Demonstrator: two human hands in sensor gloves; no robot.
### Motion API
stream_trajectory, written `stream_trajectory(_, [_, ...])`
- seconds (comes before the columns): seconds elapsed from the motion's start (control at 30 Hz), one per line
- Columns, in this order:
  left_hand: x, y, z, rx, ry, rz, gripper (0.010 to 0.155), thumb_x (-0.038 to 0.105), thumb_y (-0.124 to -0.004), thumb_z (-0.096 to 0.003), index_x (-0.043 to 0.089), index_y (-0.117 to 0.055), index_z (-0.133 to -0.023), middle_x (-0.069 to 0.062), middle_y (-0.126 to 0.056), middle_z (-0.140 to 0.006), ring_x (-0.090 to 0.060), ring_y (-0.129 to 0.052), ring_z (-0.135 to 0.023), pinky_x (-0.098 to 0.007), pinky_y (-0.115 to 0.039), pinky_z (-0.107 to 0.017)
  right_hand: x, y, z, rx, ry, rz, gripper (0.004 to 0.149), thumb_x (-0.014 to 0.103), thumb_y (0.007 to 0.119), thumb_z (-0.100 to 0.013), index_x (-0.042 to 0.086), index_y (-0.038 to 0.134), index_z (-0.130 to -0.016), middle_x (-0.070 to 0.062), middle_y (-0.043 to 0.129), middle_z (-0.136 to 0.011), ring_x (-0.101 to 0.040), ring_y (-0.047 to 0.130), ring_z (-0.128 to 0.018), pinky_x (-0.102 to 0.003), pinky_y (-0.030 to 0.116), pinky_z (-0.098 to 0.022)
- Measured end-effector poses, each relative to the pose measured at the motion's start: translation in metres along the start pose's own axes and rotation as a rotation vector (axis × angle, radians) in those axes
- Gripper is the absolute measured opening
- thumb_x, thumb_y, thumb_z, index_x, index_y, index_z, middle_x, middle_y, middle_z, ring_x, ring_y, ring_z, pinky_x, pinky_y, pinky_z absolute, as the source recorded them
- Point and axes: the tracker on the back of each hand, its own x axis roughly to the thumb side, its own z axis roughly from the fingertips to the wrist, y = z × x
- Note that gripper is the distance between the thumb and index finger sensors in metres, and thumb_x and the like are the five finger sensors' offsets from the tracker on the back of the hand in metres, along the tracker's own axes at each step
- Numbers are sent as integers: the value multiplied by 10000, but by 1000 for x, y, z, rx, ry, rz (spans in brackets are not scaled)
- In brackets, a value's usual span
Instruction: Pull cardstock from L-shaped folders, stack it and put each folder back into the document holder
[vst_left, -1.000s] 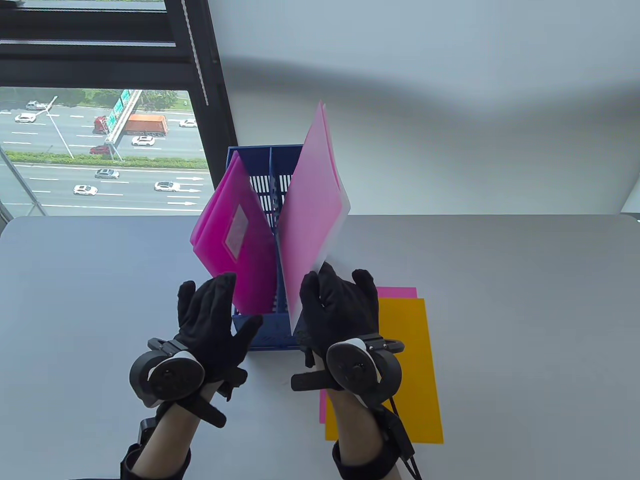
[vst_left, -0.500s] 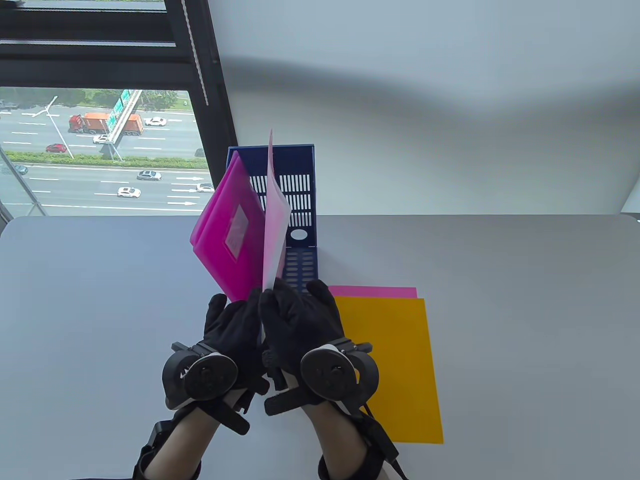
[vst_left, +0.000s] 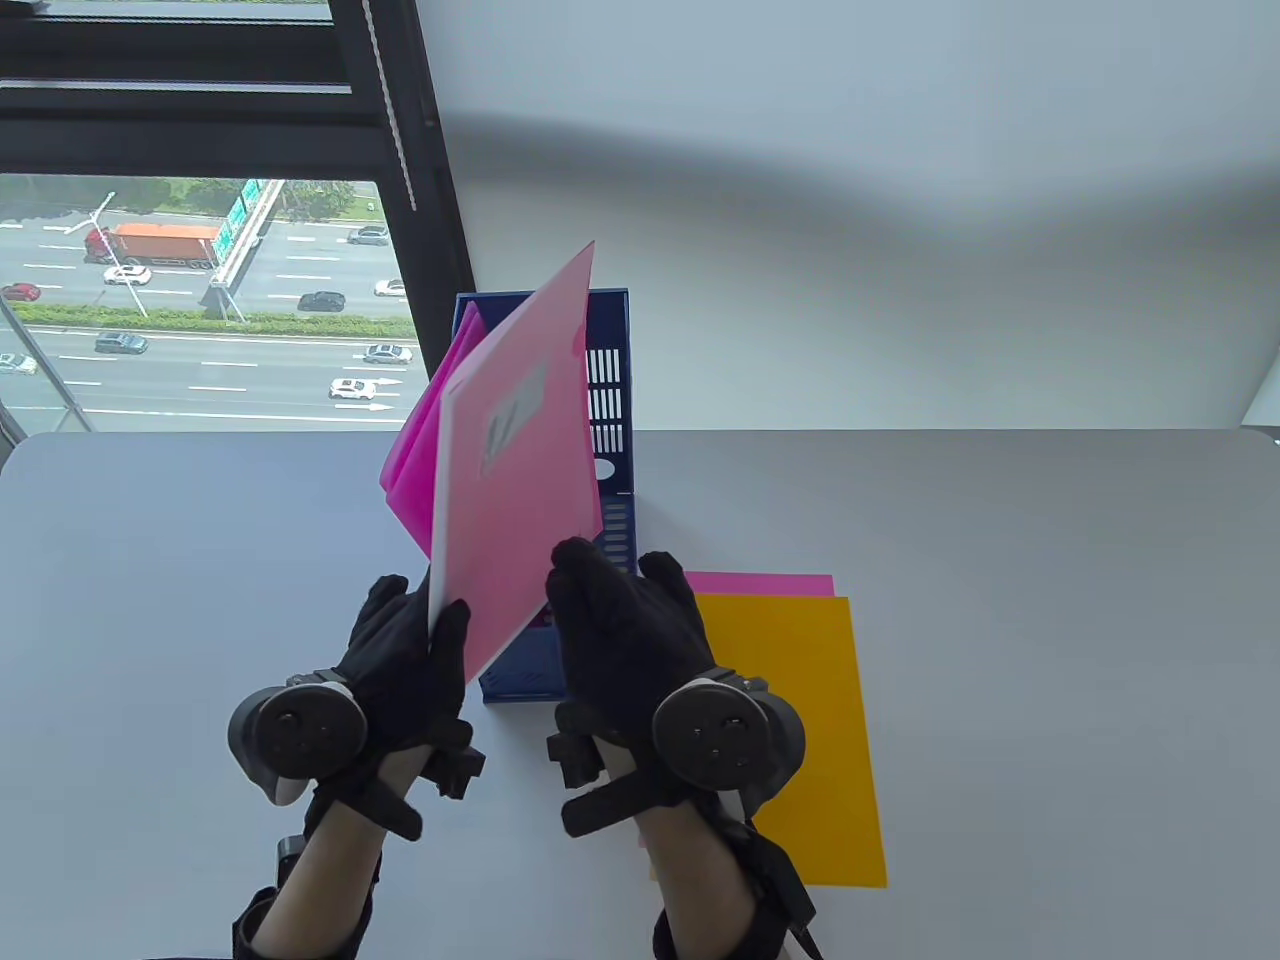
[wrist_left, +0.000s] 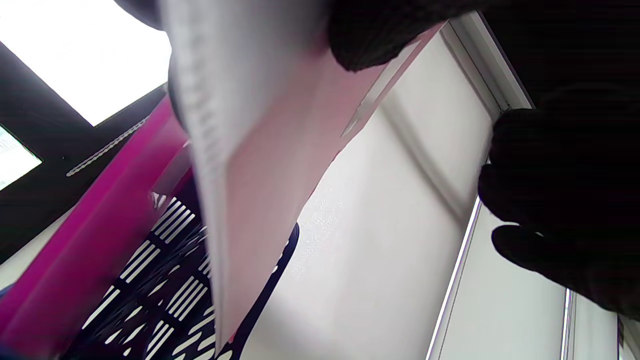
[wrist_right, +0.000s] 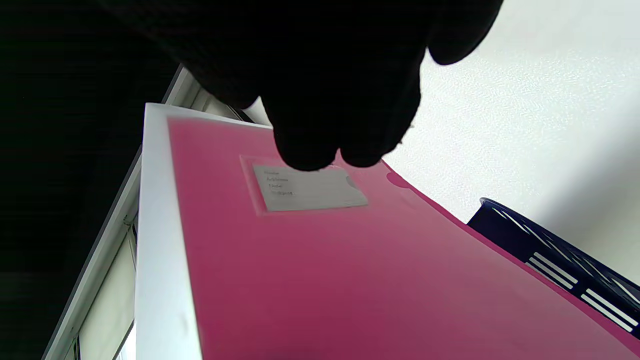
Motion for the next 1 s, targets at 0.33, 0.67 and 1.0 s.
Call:
stream_trajectory(0.33, [-24,26,-8,-88,32,400,489,380,-725,-591,174,-784,-1031,-43,-991,-766,-363,-975,-745,-619,-537,-745,-51,-36,-16,13,125,-376,668,627,658,-652,283,452,-1186,-64,552,-1190,-371,683,-1001,-587,452,-780])
stream_trajectory(0.67, [-34,20,-13,-293,-19,627,476,390,-738,-589,186,-812,-1012,-30,-997,-768,-347,-986,-745,-621,-533,-747,-69,-57,-22,80,196,-447,686,608,736,-637,245,503,-1169,-58,662,-1130,-351,739,-958,-585,461,-773])
stream_trajectory(1.0, [-35,0,-14,-458,-32,688,473,392,-742,-589,187,-820,-1008,-28,-995,-777,-348,-983,-752,-625,-534,-744,-78,-53,-29,208,232,-439,640,452,893,-573,206,620,-1098,-21,833,-980,-254,922,-789,-555,561,-741])
